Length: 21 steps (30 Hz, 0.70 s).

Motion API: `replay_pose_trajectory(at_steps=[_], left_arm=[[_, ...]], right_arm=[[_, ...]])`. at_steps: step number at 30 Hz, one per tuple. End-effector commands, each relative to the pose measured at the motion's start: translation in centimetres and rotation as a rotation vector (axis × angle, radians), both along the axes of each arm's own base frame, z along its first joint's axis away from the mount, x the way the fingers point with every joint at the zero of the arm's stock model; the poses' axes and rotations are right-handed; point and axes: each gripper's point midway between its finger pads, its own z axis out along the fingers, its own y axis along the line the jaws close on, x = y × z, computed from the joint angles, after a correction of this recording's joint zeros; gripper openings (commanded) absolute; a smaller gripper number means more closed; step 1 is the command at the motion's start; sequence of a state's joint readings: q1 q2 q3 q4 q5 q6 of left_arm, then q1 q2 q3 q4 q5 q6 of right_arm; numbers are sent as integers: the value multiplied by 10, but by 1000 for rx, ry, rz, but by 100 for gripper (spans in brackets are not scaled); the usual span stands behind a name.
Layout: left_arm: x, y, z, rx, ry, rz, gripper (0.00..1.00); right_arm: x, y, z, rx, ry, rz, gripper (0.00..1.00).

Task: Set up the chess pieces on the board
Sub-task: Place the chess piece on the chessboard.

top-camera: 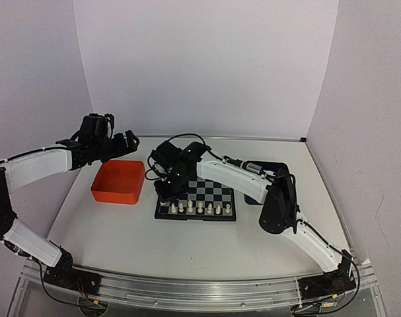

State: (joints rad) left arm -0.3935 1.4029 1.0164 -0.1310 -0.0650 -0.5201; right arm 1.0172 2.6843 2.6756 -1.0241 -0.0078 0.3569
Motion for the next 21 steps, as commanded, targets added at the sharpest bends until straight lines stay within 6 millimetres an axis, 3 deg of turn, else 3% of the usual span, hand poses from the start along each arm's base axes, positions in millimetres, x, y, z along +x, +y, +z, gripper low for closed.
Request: replay_pose_trajectory(at_steps=[1, 21], left_arm=[[-1, 5, 14, 4, -45, 10, 100], [-2, 5, 13, 3, -45, 6, 100]], right_arm=[[-9, 2, -2, -4, 17, 32, 0], [-18, -7, -7, -55, 27, 46, 0]])
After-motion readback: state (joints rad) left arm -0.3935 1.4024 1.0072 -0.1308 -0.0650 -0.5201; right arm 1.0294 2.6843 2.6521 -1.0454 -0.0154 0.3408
